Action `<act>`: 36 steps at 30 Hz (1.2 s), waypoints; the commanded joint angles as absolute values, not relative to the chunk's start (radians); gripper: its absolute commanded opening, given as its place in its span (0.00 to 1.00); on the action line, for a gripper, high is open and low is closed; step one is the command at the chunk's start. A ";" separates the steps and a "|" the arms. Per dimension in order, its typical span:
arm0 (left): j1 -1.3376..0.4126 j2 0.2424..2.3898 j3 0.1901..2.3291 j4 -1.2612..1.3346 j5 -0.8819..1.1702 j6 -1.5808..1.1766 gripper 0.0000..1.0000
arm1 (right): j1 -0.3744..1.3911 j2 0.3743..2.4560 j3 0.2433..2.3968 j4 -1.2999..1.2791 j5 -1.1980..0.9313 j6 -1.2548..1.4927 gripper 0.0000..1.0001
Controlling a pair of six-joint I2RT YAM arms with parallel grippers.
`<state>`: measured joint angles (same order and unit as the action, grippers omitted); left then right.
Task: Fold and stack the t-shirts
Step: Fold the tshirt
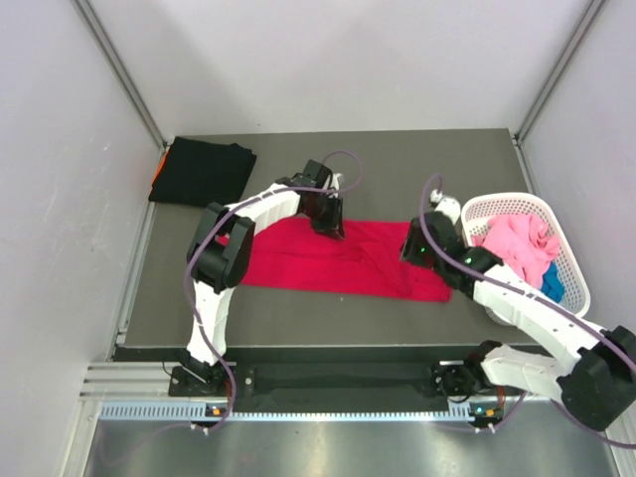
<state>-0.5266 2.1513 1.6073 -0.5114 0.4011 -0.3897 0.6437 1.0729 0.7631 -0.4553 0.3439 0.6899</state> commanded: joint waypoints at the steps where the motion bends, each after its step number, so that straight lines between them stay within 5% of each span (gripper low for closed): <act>1: -0.474 2.052 1.625 -0.580 0.316 -0.385 0.30 | 0.501 1.117 0.808 -0.421 0.324 0.566 0.42; 13: -0.287 2.071 1.571 -0.577 0.296 -0.419 0.28 | 0.207 1.541 1.058 -0.336 0.228 0.426 0.33; 36: -0.244 2.154 1.540 -0.589 0.212 -0.403 0.25 | 0.175 1.686 1.057 -0.203 0.316 0.417 0.35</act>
